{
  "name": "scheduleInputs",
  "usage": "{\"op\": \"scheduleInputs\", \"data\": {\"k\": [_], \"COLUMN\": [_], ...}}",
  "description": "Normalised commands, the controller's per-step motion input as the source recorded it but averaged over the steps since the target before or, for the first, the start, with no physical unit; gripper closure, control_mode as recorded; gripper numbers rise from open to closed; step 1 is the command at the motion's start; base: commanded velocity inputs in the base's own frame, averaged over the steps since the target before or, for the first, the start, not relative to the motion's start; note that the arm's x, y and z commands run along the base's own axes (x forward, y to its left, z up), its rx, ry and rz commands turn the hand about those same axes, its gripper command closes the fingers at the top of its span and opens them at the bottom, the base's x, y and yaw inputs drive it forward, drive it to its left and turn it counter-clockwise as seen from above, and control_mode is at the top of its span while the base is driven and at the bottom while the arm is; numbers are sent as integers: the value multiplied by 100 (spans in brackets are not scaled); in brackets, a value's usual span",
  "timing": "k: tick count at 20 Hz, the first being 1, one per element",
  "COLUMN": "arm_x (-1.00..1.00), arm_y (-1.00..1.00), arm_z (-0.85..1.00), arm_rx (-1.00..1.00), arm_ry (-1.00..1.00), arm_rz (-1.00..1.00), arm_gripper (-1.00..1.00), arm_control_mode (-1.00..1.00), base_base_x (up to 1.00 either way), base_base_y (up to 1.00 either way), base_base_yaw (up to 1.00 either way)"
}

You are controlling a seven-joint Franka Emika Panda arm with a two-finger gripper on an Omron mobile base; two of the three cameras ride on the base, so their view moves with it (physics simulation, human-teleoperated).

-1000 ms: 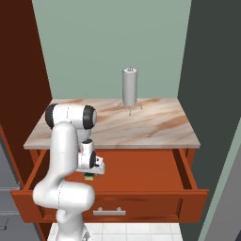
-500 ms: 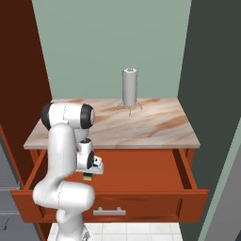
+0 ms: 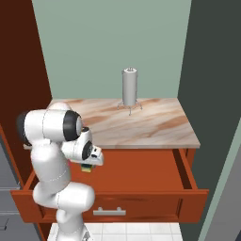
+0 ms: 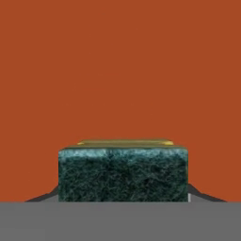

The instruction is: Restock the sink supplies by placing the sponge and soap dispenser on the counter and next to the sink. Make sure the soap dispenser is upright.

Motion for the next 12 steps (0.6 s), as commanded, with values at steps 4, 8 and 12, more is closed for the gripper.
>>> {"op": "scheduleInputs", "data": {"k": [4,8,12], "arm_x": [-29,-31,-43], "arm_y": [-29,-29,-24], "arm_z": [100,100,96], "arm_rx": [0,0,0], "arm_ry": [0,0,0], "arm_rz": [0,0,-1], "arm_gripper": [100,100,100], "arm_control_mode": [-100,-100,-100], "base_base_x": [0,0,0], "base_base_y": [0,0,0], "base_base_yaw": [0,0,0]}}
